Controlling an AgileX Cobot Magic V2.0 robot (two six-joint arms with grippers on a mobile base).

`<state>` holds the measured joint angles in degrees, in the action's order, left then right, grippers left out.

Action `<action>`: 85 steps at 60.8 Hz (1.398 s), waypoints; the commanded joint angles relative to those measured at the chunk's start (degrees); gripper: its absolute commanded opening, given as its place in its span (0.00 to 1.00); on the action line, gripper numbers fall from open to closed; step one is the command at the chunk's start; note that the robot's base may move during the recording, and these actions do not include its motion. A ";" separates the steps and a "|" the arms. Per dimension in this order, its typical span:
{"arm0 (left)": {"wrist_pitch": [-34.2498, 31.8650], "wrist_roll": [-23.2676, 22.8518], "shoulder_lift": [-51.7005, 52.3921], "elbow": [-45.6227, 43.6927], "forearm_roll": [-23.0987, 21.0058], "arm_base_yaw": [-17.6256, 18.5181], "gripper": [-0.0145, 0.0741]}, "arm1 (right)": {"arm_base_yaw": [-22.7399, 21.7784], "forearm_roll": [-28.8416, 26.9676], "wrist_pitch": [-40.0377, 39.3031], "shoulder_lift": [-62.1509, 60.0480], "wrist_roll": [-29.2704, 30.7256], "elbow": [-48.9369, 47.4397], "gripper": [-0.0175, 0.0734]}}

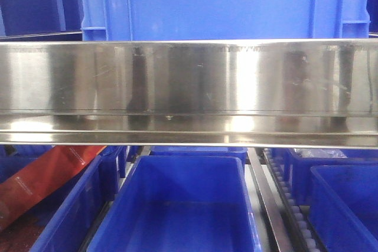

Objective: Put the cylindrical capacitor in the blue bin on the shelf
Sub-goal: 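Extend the left gripper with the orange cylinder over a blue bin, then lower the orange cylinder into the blue bin and open the left gripper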

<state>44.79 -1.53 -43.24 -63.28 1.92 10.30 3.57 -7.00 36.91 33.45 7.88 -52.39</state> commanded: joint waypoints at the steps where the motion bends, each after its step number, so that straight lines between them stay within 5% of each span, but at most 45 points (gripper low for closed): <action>1: -1.24 -0.22 0.09 -0.37 -0.19 0.35 0.04 | 0.06 0.10 -1.40 -0.04 0.22 -0.16 0.02; 49: -8.09 -0.11 -0.25 -0.47 -0.91 0.91 0.04 | 0.06 0.10 -1.40 -0.04 0.22 -0.16 0.02; 60: -8.04 3.23 -6.93 -5.73 -1.30 8.74 0.04 | 0.06 0.10 -1.40 -0.04 0.22 -0.16 0.02; 85: -4.82 4.59 -35.83 -34.98 -1.30 26.71 0.04 | 0.06 0.10 -1.40 -0.04 0.22 -0.16 0.02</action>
<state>40.22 2.78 -74.38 -93.90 1.07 34.75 3.57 -7.00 36.91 33.45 7.88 -52.39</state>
